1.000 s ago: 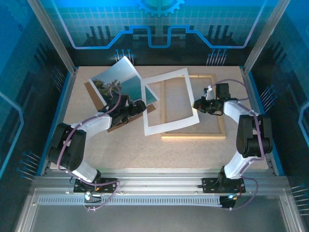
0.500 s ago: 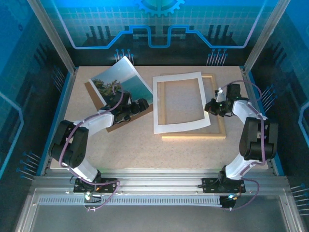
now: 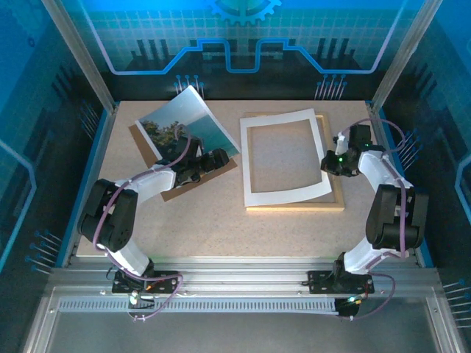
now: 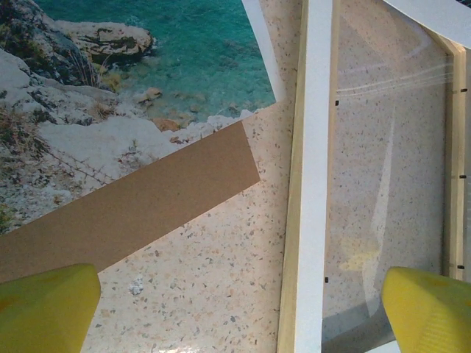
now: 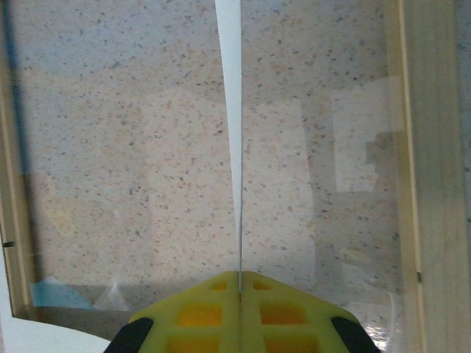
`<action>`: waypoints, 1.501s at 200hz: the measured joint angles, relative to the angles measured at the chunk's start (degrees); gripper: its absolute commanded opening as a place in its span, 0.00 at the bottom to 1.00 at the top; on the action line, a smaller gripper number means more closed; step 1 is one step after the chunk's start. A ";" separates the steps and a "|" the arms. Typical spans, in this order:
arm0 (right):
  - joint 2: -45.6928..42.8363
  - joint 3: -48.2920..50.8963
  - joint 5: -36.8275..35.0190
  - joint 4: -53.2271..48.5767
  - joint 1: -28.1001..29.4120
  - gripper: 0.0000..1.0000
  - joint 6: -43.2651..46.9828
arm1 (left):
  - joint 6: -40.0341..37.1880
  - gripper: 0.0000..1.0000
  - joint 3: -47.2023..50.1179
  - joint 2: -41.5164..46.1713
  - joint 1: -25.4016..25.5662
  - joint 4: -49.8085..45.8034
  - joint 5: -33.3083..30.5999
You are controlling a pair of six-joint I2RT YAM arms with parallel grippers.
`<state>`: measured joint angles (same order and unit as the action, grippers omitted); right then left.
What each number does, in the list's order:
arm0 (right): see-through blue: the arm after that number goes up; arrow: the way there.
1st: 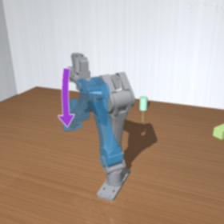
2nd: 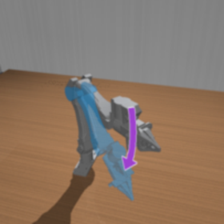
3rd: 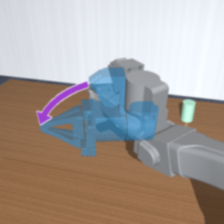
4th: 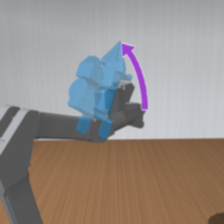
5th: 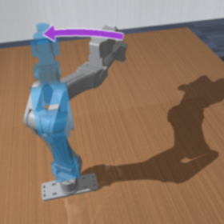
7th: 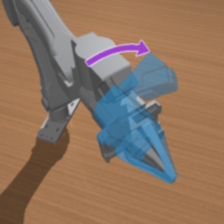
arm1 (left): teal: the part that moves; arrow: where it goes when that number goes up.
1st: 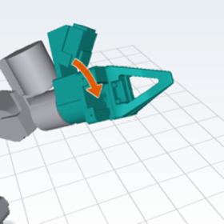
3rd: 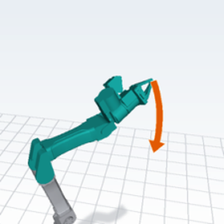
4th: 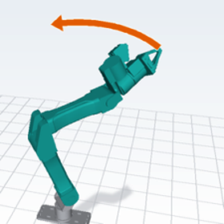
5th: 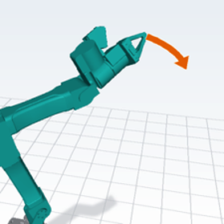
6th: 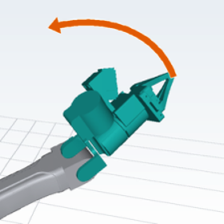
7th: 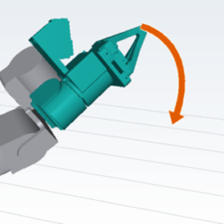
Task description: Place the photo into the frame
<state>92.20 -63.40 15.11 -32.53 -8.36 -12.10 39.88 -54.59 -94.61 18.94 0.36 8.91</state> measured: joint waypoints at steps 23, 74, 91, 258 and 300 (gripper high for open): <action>-0.02 -0.09 -1.03 -0.52 -0.13 0.01 0.20 | -0.85 0.99 0.37 0.07 0.00 0.04 -0.02; -0.96 -0.09 -1.92 -1.14 -0.35 0.00 0.13 | -1.29 0.99 1.18 0.09 0.00 -0.04 -0.02; -1.49 -0.09 -2.71 -1.20 -0.35 0.00 0.13 | -1.29 0.99 1.18 0.11 0.00 -0.04 -0.02; -5.68 -0.09 0.90 -0.50 -1.18 0.01 -2.84 | -1.44 0.99 3.43 0.96 0.00 0.17 -0.04; -5.68 -0.09 0.31 -0.48 -1.60 0.01 -2.84 | -1.44 0.99 4.22 1.57 0.00 0.15 -0.04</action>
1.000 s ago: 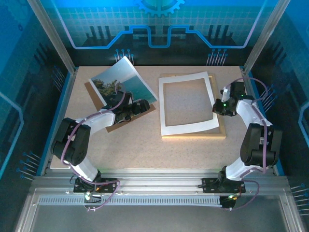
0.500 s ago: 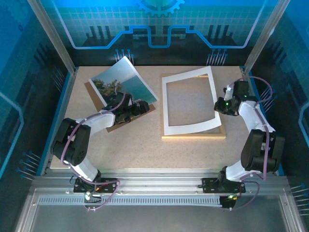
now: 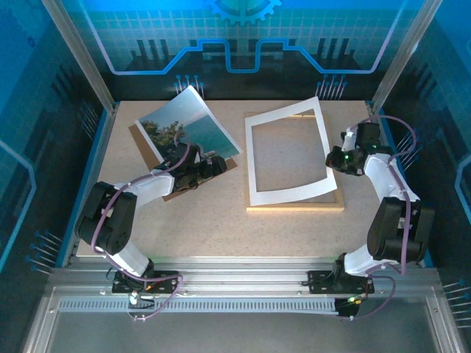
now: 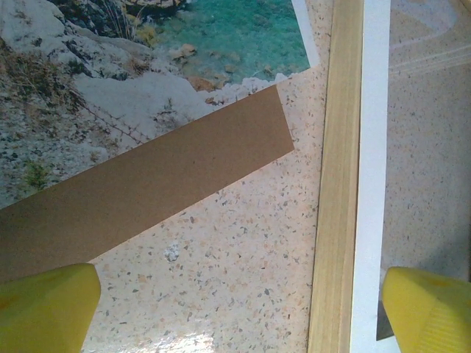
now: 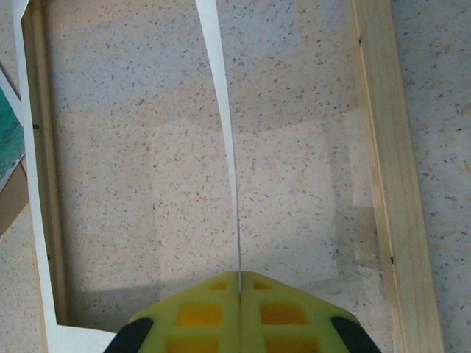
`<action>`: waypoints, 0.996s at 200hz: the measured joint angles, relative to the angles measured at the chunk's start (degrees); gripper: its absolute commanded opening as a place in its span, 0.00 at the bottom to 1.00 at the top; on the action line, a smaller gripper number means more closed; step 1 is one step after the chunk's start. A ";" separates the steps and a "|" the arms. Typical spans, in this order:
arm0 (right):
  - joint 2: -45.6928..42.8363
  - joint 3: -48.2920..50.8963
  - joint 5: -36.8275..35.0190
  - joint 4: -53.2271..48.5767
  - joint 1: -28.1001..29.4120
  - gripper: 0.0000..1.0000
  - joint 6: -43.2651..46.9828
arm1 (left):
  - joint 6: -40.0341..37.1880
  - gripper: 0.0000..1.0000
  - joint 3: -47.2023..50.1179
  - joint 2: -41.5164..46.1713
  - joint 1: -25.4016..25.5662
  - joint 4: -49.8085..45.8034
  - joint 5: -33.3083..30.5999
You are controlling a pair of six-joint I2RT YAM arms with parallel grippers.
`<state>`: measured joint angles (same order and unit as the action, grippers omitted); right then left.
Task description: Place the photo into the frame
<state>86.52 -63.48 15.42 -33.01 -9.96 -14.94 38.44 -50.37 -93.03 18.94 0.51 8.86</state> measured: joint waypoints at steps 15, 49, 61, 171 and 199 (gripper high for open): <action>0.00 0.00 0.02 0.00 -0.63 0.01 0.00 | 0.00 0.99 0.00 0.02 0.00 -0.02 0.00; 0.00 0.00 -0.02 -0.02 -1.64 0.01 0.00 | 0.00 0.99 0.00 0.04 0.00 0.00 0.00; 0.00 0.00 -0.02 -0.02 -1.75 0.01 0.00 | 0.00 0.99 0.00 0.04 0.00 -0.02 0.00; 5.22 -9.18 0.79 -7.08 -1.73 0.01 9.55 | -1.14 0.99 -0.94 0.04 0.00 -0.42 0.02; 6.47 -9.73 -0.66 -8.09 -1.68 0.01 11.87 | -1.36 0.99 -1.84 0.04 0.00 -0.44 0.04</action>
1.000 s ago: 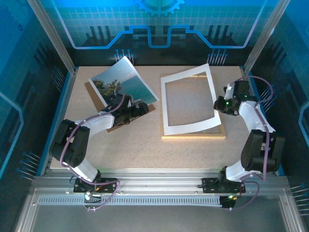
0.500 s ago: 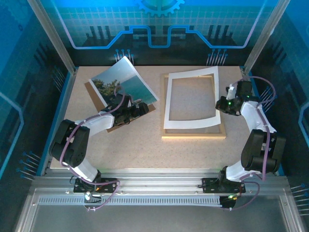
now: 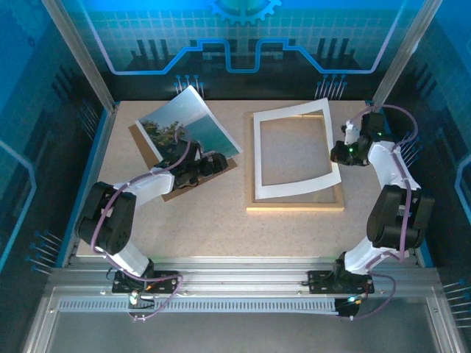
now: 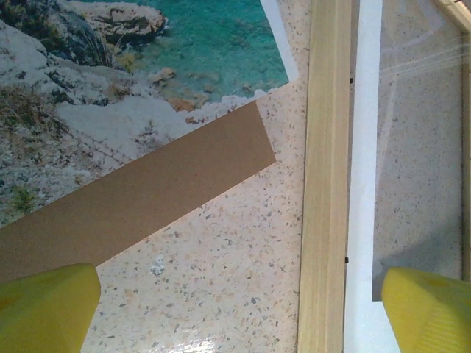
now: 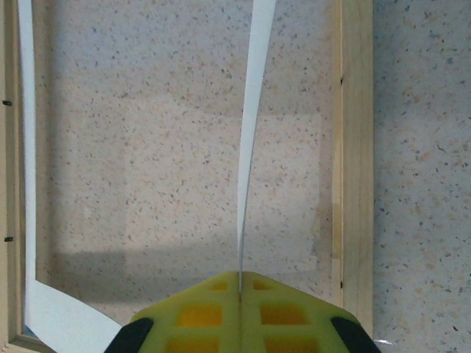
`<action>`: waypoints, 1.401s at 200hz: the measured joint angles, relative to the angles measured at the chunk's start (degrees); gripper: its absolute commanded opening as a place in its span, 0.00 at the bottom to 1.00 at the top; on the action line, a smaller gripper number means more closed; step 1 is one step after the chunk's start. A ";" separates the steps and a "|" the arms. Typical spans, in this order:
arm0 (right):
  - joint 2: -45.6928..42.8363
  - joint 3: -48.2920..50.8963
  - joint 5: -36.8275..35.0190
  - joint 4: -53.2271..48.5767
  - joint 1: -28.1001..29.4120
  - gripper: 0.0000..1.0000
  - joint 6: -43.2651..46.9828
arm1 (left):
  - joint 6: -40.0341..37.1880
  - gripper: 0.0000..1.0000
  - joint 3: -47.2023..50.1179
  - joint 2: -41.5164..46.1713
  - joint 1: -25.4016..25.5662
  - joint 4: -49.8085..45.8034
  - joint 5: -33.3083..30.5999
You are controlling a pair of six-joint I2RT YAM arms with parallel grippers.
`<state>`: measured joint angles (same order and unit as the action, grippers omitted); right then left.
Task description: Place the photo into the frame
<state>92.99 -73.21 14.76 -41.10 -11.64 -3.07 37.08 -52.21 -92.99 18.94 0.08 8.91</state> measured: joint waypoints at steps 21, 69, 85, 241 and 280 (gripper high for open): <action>0.37 0.02 -0.33 -0.11 0.09 0.01 0.57 | -0.15 0.99 -0.13 -0.02 0.00 -0.02 0.00; 0.42 0.11 -0.44 -0.55 0.87 0.01 1.31 | -0.17 0.99 -0.13 -0.02 0.00 -0.02 0.02; 0.42 0.11 -0.42 -1.40 1.01 0.01 1.75 | -0.17 0.99 -0.13 -0.02 0.00 -0.02 0.04; 1.27 0.24 -1.07 -0.70 3.78 0.04 5.66 | -0.17 0.99 -0.04 -0.07 -0.02 0.26 1.05; 0.68 0.92 -1.05 0.85 3.87 0.05 7.06 | -0.17 0.99 -0.04 -0.07 -0.02 0.26 1.05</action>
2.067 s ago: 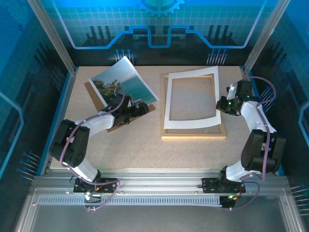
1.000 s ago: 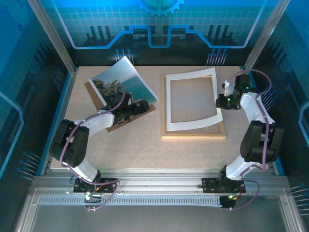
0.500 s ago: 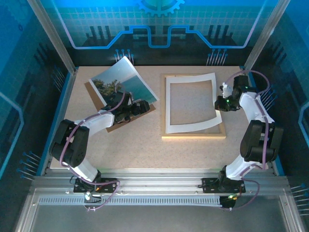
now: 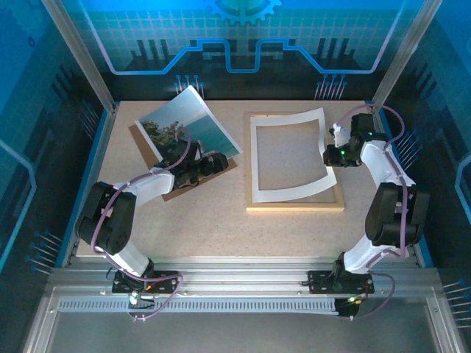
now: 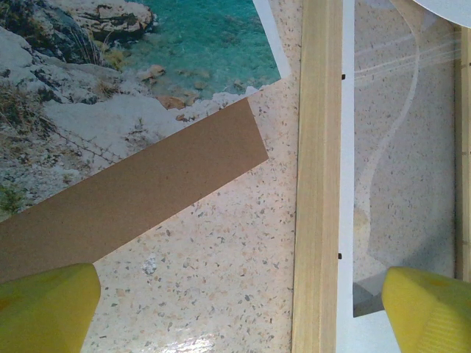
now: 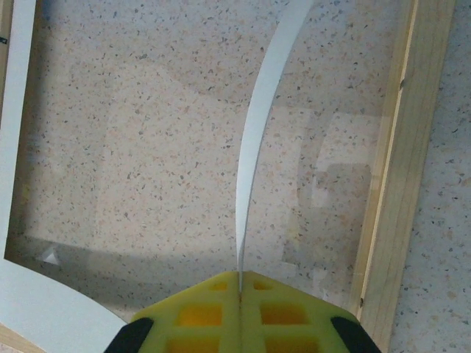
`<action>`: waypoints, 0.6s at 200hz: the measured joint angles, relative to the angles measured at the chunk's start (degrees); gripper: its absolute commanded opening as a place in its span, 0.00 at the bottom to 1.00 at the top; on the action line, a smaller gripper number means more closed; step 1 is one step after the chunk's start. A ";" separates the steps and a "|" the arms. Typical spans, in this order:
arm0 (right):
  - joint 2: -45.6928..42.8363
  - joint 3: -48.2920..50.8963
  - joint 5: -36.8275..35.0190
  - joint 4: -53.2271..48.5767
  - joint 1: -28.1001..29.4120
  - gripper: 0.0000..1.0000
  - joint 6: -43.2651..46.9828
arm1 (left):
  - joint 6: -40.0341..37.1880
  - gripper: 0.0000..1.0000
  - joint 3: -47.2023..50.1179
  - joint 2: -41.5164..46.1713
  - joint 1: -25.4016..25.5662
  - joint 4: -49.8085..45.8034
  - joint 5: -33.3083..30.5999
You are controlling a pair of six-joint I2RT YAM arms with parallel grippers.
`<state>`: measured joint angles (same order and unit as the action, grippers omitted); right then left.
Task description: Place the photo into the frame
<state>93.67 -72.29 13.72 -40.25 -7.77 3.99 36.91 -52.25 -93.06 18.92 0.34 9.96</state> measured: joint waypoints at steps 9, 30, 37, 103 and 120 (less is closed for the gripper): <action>-0.35 0.44 0.02 0.24 0.09 0.05 0.15 | 0.00 0.99 0.00 0.00 0.00 0.00 0.00; -0.74 1.09 -0.02 0.87 0.63 0.06 0.17 | 0.00 0.99 0.00 0.00 0.00 0.00 0.00; -0.74 1.11 0.00 0.94 0.83 0.06 0.17 | 0.00 0.99 0.00 0.00 0.00 0.00 0.00; -0.74 1.22 -0.57 1.75 1.40 0.34 -1.55 | 0.00 0.99 0.00 0.00 0.00 0.00 0.00; -0.72 1.22 -2.19 1.70 1.40 0.54 -2.99 | 0.00 0.99 0.00 0.00 0.00 0.00 0.00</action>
<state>92.95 -71.07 11.53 -38.54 -6.37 0.99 36.91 -52.25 -93.06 18.92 0.34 9.96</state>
